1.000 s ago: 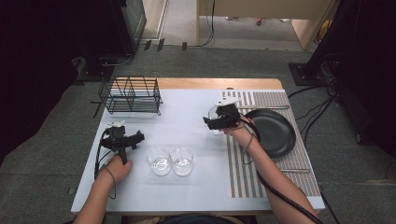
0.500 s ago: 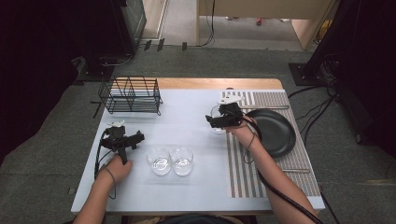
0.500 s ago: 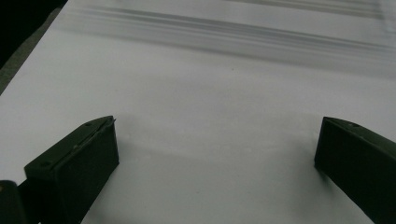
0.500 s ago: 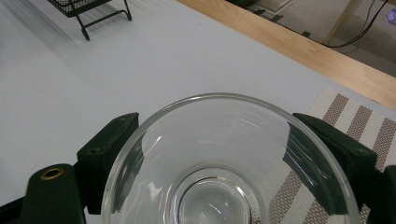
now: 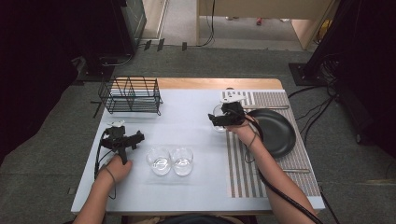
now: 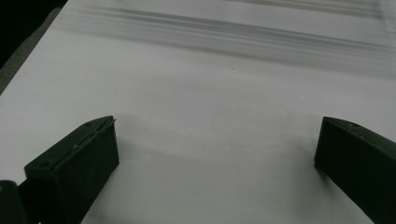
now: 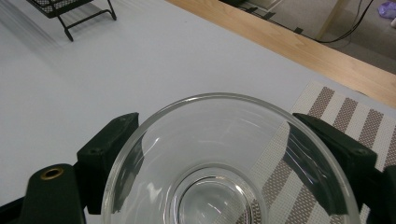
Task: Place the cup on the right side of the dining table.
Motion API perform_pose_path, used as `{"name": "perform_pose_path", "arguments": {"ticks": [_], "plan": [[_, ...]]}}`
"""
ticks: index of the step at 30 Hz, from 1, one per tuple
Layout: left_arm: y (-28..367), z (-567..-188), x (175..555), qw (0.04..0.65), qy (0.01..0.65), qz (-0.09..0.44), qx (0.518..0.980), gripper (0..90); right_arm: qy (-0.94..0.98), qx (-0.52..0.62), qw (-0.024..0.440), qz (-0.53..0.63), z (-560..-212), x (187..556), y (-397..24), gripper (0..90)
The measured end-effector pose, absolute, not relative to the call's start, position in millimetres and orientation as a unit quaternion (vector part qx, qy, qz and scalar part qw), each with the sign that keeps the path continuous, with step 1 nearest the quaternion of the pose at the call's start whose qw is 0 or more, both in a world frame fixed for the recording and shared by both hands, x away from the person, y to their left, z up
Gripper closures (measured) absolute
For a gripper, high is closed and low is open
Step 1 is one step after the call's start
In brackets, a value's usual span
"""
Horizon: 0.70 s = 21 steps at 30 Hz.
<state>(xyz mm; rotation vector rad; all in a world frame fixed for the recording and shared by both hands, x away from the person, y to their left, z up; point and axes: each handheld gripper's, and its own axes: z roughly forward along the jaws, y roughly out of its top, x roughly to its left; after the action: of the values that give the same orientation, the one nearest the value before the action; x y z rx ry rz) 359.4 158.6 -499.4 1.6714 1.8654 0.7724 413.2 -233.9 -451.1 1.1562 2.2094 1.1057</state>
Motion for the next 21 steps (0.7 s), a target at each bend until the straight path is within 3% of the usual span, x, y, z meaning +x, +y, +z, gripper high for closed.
{"name": "perform_pose_path", "arguments": {"ticks": [21], "plan": [[158.6,-499.4,359.3,0.257,0.688,0.285,0.616,0.0,0.777,0.439,0.215,0.397,-453.6,419.3,-244.6,18.4]]}}
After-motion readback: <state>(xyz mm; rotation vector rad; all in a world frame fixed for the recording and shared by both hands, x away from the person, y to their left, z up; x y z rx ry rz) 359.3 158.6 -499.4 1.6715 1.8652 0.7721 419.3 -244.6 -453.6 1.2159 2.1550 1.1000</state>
